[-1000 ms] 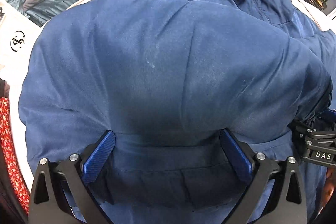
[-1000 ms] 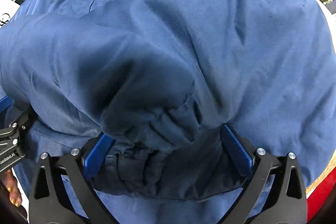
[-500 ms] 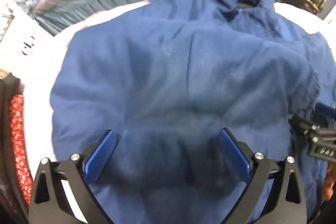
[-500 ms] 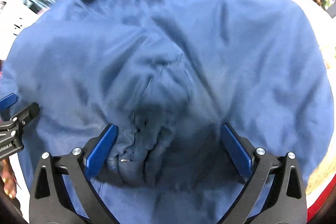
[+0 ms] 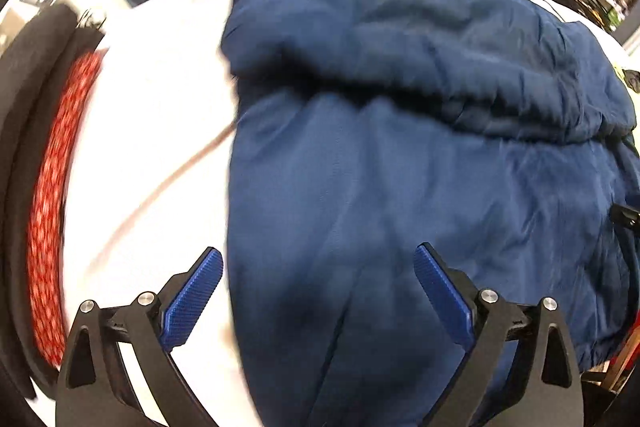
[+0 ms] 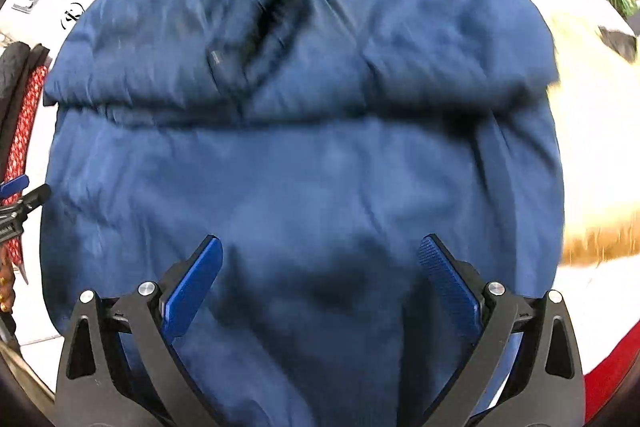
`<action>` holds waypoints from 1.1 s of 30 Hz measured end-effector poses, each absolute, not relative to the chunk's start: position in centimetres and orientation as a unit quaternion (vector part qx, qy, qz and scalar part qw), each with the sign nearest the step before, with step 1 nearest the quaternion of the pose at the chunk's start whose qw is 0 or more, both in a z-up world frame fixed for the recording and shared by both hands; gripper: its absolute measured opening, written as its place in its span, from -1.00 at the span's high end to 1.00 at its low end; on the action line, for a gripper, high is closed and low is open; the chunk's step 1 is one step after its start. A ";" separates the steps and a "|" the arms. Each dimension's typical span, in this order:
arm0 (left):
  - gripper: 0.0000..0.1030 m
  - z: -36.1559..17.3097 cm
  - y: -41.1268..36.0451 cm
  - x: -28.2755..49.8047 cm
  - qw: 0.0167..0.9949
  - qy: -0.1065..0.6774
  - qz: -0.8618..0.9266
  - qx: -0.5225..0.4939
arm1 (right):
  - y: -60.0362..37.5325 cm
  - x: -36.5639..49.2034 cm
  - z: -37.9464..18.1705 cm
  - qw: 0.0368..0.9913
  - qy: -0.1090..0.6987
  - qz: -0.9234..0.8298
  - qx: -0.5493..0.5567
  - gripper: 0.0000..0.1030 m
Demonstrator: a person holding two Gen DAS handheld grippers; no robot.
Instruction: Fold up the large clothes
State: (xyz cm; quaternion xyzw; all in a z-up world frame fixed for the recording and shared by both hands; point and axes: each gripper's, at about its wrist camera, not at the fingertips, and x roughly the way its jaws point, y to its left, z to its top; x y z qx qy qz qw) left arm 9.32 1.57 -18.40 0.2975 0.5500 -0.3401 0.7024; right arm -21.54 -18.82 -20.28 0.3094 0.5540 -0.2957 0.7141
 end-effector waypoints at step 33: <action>-0.48 -22.1 17.3 8.4 0.638 0.662 -0.371 0.129 | -13.6 -40.1 -25.4 0.651 0.504 -0.226 0.522 -0.65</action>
